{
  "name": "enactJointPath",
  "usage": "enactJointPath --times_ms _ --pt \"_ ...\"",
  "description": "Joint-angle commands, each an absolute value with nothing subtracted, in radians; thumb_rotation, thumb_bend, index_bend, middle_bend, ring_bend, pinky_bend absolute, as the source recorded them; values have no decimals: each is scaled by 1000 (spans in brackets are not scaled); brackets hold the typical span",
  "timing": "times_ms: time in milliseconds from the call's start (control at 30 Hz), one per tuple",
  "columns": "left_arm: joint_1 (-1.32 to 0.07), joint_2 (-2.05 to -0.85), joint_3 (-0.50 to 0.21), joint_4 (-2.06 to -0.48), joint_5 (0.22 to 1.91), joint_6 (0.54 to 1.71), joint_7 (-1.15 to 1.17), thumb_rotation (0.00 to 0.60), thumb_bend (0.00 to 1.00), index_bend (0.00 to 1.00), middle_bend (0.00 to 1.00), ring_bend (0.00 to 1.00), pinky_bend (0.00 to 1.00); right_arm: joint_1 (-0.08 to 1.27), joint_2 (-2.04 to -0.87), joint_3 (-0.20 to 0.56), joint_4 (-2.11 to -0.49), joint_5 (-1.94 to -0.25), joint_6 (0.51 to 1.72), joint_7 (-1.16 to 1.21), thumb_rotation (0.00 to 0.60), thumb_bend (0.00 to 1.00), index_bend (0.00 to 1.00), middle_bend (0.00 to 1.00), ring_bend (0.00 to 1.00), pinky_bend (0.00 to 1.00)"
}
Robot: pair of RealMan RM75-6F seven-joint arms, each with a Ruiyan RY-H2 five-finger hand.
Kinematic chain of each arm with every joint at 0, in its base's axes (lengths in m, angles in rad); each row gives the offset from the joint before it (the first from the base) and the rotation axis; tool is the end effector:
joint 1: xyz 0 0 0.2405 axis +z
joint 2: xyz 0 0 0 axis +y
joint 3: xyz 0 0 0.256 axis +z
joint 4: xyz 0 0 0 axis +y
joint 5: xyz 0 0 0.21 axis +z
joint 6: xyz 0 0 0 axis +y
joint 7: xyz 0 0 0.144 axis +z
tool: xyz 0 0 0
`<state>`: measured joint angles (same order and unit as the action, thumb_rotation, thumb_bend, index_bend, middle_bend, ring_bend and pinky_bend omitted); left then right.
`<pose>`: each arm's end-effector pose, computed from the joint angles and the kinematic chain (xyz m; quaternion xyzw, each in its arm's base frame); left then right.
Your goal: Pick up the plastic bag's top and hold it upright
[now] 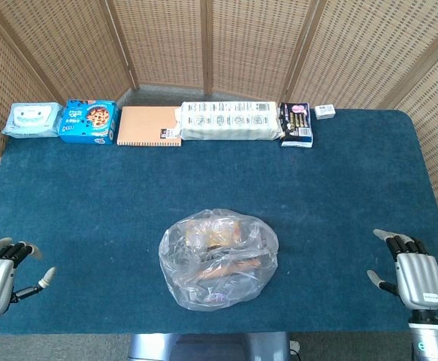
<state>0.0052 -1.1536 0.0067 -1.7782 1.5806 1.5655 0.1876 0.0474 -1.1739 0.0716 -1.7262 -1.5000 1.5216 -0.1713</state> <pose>-0.2777 0.1412 0.1369 -0.5929 -0.3939 -0.3890 0.5848 -0.2859 -0.1723 0.1411 0.5794 -0.3831 0.3935 0.6022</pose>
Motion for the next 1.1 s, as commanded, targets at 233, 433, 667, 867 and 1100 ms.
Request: enactJointPath --times_ms 233,433,667,867,1100 --pt "3 -1154 9 -1778 1569 1553 185 54 236 465 422 414 208 52 -1179 73 -1725 -1492 1513 -175 600 175 231 312 276 238" --pt "7 -1144 10 -1784 1579 1565 182 57 237 466 422 414 208 47 -1180 70 -1721 -1499 1522 -165 600 175 227 312 276 238" --pt "1 -1132 10 -1792 1577 1556 169 59 232 466 422 414 208 43 -1177 68 -1722 -1507 1531 -159 600 175 227 312 276 239" --pt "-13 -1119 1 -1799 1587 1549 173 55 229 465 421 414 208 41 -1170 69 -1730 -1510 1538 -162 600 175 226 312 276 238" --pt "-58 -1092 -16 -1811 1615 1510 190 56 218 444 422 414 208 38 -1164 65 -1739 -1514 1538 -167 600 175 226 312 276 238"
